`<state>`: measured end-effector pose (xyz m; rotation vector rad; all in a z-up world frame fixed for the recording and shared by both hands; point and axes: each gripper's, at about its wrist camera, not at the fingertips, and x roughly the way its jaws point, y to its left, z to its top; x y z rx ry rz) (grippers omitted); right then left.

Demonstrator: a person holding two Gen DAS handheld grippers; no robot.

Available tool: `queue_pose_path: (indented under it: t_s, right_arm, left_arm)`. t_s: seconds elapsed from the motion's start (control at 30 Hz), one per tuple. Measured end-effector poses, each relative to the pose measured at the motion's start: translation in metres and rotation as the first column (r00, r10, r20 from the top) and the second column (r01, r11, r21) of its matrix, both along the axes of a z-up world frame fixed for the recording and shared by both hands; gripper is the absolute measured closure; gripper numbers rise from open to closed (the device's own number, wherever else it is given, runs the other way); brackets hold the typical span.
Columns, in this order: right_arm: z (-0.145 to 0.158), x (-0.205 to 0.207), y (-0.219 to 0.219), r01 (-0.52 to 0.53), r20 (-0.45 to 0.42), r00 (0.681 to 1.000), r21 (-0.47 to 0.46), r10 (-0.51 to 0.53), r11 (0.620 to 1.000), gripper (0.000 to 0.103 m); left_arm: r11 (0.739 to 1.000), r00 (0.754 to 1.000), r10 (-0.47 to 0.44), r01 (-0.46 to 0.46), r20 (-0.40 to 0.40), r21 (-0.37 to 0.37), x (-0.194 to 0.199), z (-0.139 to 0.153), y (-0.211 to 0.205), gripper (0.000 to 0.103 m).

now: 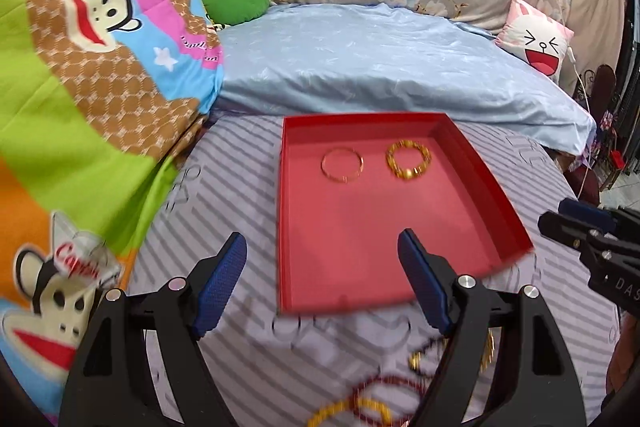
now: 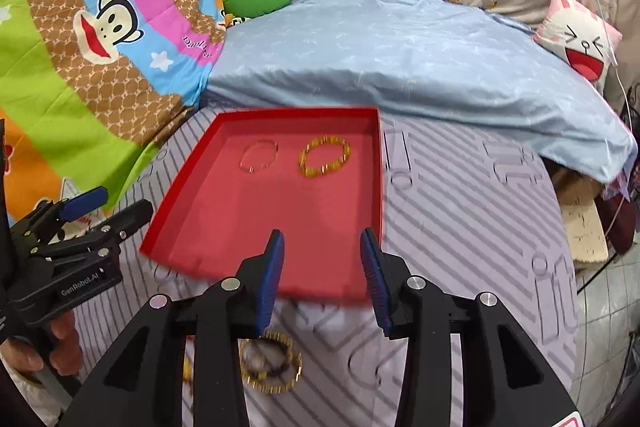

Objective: Organize jewelry
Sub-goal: 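Move both tools back over the remaining bracelets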

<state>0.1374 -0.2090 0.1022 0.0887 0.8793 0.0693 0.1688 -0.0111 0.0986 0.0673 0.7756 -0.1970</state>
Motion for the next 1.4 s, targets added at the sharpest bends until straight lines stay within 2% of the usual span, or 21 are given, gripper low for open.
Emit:
queue_pose_path:
  t_s: [0.07, 0.2, 0.53, 0.63, 0.9, 1.2, 1.33, 1.4]
  right_arm:
    - [-0.007, -0.017, 0.001, 0.003, -0.018, 1.000, 0.002, -0.002, 1.000, 0.064]
    - [-0.019, -0.044, 0.000, 0.018, -0.044, 0.999, 0.000, -0.018, 1.000, 0.064]
    - [-0.049, -0.098, 0.010, 0.024, -0.084, 0.996, -0.028, -0.026, 0.999, 0.064]
    - [-0.058, -0.108, 0.014, 0.021, -0.107, 0.994, -0.011, -0.022, 1.000, 0.064]
    - [-0.074, -0.121, 0.017, 0.032, -0.143, 0.989, 0.012, -0.030, 0.999, 0.064]
    - [-0.080, -0.121, 0.017, 0.038, -0.151, 0.988, 0.012, -0.035, 0.999, 0.064]
    - [-0.080, -0.119, 0.017, 0.043, -0.152, 0.988, 0.014, -0.040, 0.999, 0.064]
    - [-0.081, -0.118, 0.016, 0.044, -0.153, 0.987, 0.014, -0.042, 0.999, 0.064]
  left_arm:
    - [1.000, 1.000, -0.002, 0.002, -0.005, 0.006, -0.016, -0.005, 0.001, 0.024]
    - [1.000, 1.000, -0.001, 0.002, -0.015, 0.029, -0.047, -0.018, 0.003, 0.024]
    - [1.000, 0.996, 0.009, -0.009, -0.089, -0.006, -0.102, -0.055, 0.014, 0.024]
    - [1.000, 0.994, 0.009, -0.010, -0.113, -0.010, -0.114, -0.069, 0.018, 0.024]
    - [0.999, 0.988, 0.042, -0.044, -0.147, -0.005, -0.123, -0.091, 0.029, 0.022]
    - [0.994, 0.982, 0.109, -0.110, -0.157, -0.001, -0.110, -0.097, 0.043, 0.023]
    - [0.995, 0.981, 0.103, -0.100, -0.167, 0.027, -0.104, -0.104, 0.040, 0.034]
    - [0.995, 0.983, 0.098, -0.092, -0.154, 0.042, -0.103, -0.105, 0.037, 0.036]
